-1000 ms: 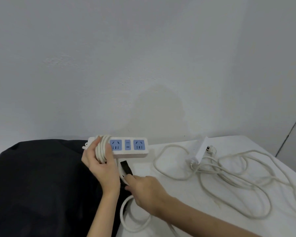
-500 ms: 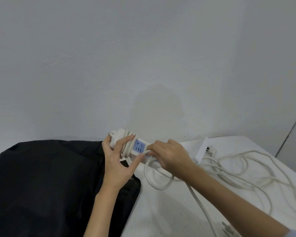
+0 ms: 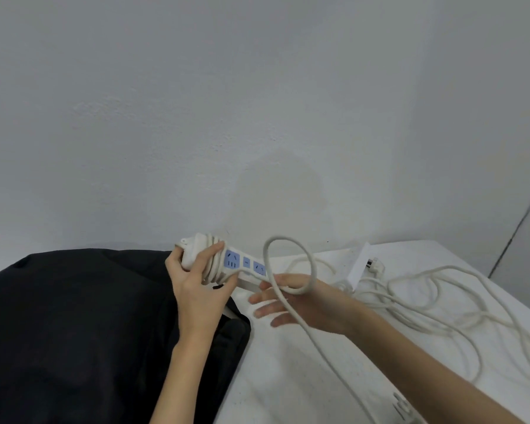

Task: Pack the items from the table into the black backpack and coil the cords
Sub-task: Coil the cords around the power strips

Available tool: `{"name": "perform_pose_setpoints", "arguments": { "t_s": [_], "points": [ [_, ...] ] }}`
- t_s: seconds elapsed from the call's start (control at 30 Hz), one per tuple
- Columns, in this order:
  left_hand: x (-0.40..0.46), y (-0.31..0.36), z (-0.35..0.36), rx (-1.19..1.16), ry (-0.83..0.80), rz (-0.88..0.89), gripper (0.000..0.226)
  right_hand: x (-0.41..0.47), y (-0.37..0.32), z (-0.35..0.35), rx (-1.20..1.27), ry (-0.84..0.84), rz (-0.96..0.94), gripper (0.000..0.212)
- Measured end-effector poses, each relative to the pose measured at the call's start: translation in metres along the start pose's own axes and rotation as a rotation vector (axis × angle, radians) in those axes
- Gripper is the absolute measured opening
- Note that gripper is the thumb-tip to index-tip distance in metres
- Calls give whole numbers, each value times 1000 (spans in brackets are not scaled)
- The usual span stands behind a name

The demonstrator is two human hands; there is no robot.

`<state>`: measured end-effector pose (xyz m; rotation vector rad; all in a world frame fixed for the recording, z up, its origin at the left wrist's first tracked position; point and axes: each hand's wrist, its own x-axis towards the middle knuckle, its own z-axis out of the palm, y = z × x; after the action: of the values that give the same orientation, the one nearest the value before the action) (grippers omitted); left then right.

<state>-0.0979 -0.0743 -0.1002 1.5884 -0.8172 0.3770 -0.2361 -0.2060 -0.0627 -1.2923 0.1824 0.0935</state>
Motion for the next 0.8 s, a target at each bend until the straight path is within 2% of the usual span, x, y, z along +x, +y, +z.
{"name": "perform_pose_setpoints", "arguments": {
  "t_s": [0.07,0.17,0.3,0.37,0.4,0.43,0.5,0.53,0.6,0.73,0.8],
  "points": [
    [-3,-1,2,36,2,30,59,-1,1,-4,176,-143,102,40],
    [-4,-6,1,69,30,11,58,-2,-5,-17,143,-155,161,65],
    [-4,-10,2,89,12,-48,52,-4,-21,-32,68,-35,190,59],
    [-4,-9,-1,62,29,-80,50,-12,-33,-41,44,90,146,63],
    [-3,-8,-4,44,47,-107,48,-17,-40,-46,-32,164,96,57],
    [-1,-7,-7,28,69,-133,47,-21,-45,-56,-201,280,15,42],
    [3,-5,-13,22,88,-177,49,-28,-54,-75,-704,599,-169,15],
    [5,-3,-14,28,68,-192,50,-28,-58,-87,-886,747,-278,15],
    [8,3,-11,23,-9,-217,51,-26,-62,-103,-1015,977,-389,19],
    [8,17,-6,-110,-117,-266,52,-9,-50,-124,-1337,1357,-354,40],
    [13,19,-14,-228,-118,-318,51,-6,-44,-135,-1316,1470,-308,46]
  ]
}}
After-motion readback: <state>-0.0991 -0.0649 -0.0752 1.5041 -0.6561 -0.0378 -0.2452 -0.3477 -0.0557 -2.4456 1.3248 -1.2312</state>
